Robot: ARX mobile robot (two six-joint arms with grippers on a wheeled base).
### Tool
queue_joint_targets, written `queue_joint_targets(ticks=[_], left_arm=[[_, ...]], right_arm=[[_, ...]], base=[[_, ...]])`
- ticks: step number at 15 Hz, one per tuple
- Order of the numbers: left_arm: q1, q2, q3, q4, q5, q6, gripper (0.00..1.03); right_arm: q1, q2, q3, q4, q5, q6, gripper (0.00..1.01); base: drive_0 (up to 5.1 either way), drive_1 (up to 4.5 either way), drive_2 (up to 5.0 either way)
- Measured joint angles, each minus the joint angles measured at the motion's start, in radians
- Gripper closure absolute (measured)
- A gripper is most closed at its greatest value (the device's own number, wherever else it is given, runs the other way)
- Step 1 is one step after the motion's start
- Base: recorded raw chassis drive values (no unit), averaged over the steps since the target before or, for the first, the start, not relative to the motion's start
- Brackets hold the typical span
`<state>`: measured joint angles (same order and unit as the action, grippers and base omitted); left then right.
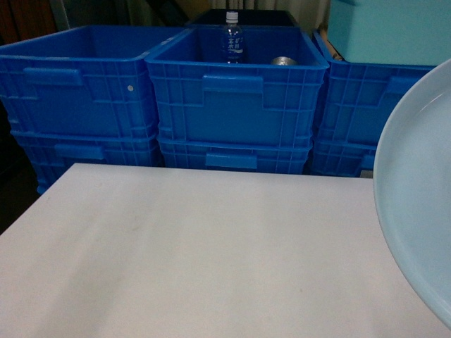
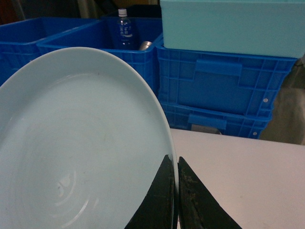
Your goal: Place blue tray on left shelf second layer neatly
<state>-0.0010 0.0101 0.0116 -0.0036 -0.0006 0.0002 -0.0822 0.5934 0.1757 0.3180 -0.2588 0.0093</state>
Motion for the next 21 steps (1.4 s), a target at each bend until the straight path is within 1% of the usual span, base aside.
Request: queue_joint_targets(ticks=[2, 5, 7, 8, 9, 12, 13, 15, 18, 21], left_arm=[[0.000, 0.000, 0.000, 0.000, 0.000, 0.000, 0.05], [0.000, 0.000, 0.000, 0.000, -0.001, 0.000, 0.05], [0.000, 0.000, 0.000, 0.000, 0.000, 0.000, 0.05], [0.000, 0.000, 0.000, 0.000, 0.000, 0.000, 0.05], [0.000, 0.000, 0.000, 0.000, 0.000, 0.000, 0.05], [0.000, 0.000, 0.000, 0.000, 0.000, 0.000, 0.05], [0.000, 0.000, 0.000, 0.000, 0.000, 0.000, 0.05], [0.000, 0.000, 0.000, 0.001, 0.000, 0.000, 0.05], [0.000, 0.000, 0.000, 0.000, 0.000, 0.000, 0.05], [0.000, 0.000, 0.000, 0.000, 0.000, 0.000, 0.05]], right_arm=[[0.011, -0.103, -0.014, -0.067, -0.012, -0.002, 0.99], [0.006, -0.236, -0.044, -0.153, -0.019, -0.002, 0.99], [-0.031, -0.317, -0.074, -0.222, -0.046, -0.003, 0.99], [-0.042, -0.367, -0.093, -0.259, -0.055, -0.005, 0.99], [-0.040, -0.404, -0.106, -0.276, -0.053, -0.008, 0.99], [0.008, -0.447, -0.124, -0.262, -0.023, -0.035, 0.99], [0.020, -0.447, -0.131, -0.241, 0.001, -0.041, 0.99], [0.037, -0.439, -0.134, -0.219, 0.030, -0.064, 0.99], [0.037, -0.439, -0.135, -0.218, 0.029, -0.074, 0.99], [0.037, -0.439, -0.136, -0.219, 0.029, -0.075, 0.99]], base=[[0.0, 0.00, 0.0], [0.0, 0.00, 0.0], [0.0, 0.00, 0.0], [0.0, 0.00, 0.0], [0.0, 0.00, 0.0], [0.0, 0.00, 0.0], [0.0, 0.00, 0.0], [0.0, 0.00, 0.0], [0.0, 0.00, 0.0], [0.0, 0.00, 0.0]])
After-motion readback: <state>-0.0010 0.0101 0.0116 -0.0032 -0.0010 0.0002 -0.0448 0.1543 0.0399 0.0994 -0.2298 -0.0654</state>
